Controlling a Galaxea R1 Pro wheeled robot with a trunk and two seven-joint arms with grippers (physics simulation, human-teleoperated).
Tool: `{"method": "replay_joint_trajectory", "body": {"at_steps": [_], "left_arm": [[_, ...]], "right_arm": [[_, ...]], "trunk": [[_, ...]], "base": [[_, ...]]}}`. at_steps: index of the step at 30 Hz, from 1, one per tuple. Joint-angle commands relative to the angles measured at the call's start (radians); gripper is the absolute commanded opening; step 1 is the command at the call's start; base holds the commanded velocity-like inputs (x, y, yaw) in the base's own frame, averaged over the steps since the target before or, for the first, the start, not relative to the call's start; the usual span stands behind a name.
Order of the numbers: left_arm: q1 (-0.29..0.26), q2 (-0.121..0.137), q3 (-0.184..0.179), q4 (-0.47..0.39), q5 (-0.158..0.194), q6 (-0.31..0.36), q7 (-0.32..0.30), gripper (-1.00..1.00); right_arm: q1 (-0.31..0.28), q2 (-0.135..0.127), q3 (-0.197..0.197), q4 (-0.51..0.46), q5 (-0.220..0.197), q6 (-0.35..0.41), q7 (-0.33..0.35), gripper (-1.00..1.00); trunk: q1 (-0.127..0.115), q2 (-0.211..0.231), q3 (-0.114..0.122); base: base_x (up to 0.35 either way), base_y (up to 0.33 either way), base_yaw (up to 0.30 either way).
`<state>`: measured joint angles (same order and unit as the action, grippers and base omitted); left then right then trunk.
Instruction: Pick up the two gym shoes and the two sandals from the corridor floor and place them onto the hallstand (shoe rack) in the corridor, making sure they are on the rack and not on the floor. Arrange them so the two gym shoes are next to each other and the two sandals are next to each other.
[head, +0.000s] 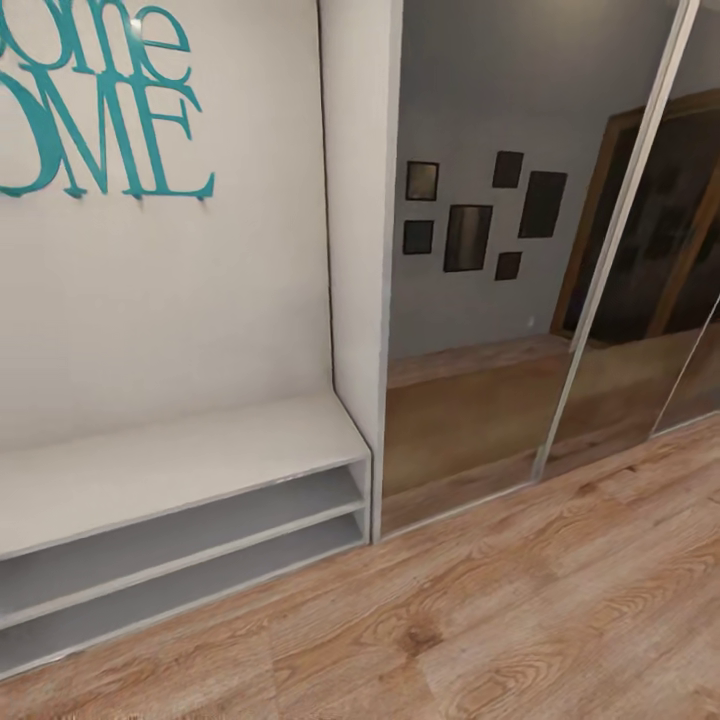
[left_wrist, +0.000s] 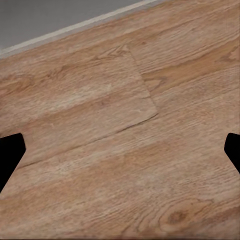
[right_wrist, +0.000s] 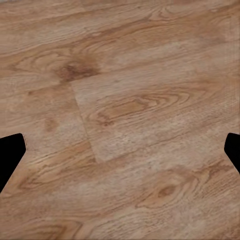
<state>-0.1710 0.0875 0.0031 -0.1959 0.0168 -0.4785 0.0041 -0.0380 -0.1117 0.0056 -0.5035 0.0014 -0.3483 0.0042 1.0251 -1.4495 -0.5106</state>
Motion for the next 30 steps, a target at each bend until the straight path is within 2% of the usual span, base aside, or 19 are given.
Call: {"method": "replay_joint_trajectory", "body": {"at_steps": [1, 30], "left_arm": [[-0.001, 0.0, 0.0, 0.001, 0.002, -0.003, 0.0, 1.0], [-0.001, 0.0, -0.001, 0.001, 0.002, -0.003, 0.0, 1.0]], "right_arm": [[0.0, 0.0, 0.001, 0.0, 0.0, -0.003, 0.0, 1.0], [0.0, 0.001, 0.001, 0.002, 0.002, -0.003, 0.0, 1.0]], "trunk": [[0.0, -0.001, -0.002], [0.0, -0.001, -0.029]], "base": [[0.0, 0.0, 0.229], [0.0, 0.0, 0.229]]}}
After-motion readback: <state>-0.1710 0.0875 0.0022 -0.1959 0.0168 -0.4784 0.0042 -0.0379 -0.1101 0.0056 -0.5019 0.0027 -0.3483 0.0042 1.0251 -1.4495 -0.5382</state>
